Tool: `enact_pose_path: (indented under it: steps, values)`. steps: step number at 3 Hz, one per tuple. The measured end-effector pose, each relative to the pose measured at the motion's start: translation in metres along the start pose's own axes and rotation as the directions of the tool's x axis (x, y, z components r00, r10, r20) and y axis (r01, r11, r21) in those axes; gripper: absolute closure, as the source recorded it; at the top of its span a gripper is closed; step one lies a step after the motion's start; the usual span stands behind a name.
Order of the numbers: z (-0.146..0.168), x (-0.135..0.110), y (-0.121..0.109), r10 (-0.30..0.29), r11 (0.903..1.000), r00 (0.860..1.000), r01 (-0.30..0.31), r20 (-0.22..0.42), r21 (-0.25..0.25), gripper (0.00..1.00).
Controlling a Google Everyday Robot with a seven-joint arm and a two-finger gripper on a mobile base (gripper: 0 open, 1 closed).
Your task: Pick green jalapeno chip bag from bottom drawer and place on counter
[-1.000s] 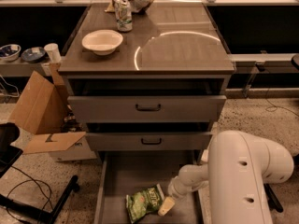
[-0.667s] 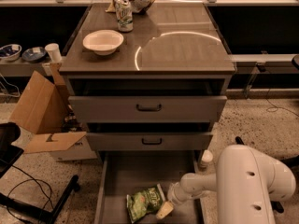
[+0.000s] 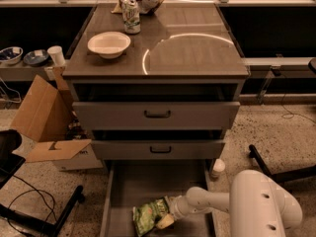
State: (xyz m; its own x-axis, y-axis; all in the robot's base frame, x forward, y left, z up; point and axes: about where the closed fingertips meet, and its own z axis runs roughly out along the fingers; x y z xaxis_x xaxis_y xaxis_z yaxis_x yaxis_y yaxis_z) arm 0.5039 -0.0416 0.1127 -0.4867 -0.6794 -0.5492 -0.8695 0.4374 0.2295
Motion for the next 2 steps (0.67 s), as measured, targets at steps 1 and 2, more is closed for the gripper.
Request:
enact_pose_path:
  steps: [1, 2]
  values:
    - [0.0114, -0.0167, 0.0019, -0.023, 0.9996, 0.998, 0.024, 0.055, -0.012, 0.41]
    - [0.0133, -0.0211, 0.0023, -0.029, 0.9995, 0.997, 0.03, 0.066, -0.013, 0.64]
